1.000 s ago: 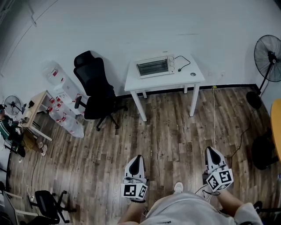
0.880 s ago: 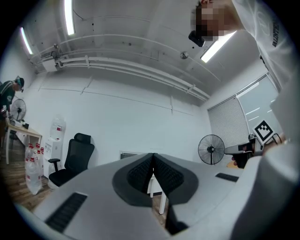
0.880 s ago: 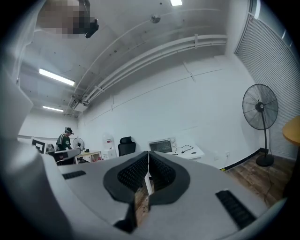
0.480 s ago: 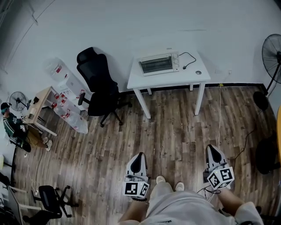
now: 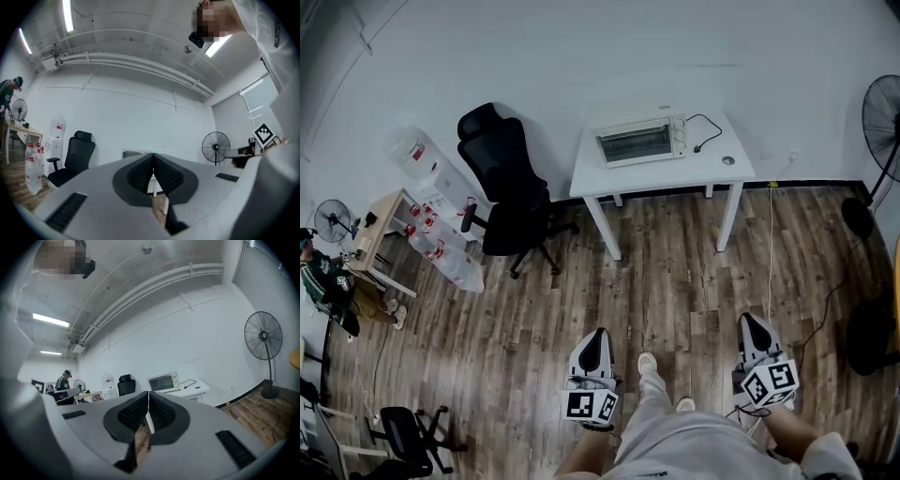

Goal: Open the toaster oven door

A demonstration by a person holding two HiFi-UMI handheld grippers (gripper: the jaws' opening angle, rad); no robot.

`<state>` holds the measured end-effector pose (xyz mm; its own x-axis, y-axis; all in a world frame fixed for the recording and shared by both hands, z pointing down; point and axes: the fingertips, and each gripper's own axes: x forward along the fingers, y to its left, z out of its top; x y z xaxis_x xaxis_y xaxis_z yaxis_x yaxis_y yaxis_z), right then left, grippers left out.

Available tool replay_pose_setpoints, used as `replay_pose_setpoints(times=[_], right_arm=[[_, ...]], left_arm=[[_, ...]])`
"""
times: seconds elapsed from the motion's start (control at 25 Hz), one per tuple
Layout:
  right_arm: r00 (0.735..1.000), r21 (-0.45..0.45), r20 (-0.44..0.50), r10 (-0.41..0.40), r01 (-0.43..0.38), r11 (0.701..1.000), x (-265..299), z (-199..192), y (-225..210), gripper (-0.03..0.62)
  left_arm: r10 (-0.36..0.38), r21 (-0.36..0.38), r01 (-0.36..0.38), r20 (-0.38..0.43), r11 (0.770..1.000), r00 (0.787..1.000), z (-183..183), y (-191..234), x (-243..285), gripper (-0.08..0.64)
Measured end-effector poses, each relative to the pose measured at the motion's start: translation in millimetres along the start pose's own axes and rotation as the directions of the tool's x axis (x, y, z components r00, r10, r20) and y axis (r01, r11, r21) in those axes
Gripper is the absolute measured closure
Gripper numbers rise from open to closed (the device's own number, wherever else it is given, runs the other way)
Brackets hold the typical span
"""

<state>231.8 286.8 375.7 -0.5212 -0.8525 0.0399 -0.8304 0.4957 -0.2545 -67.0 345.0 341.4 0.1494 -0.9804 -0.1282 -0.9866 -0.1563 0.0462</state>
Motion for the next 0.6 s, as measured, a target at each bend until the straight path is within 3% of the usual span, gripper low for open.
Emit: replay_pose_setpoints(times=[0.6], right_arm=[[0.997,-0.007,0.006,-0.078,0.078,0.997,151.1,24.0,-3.2,0.575]], left_arm=[[-0.081,-0.030,0.081,-0.007,0.996,0.997,-6.1,93.8,144.0,0.552]])
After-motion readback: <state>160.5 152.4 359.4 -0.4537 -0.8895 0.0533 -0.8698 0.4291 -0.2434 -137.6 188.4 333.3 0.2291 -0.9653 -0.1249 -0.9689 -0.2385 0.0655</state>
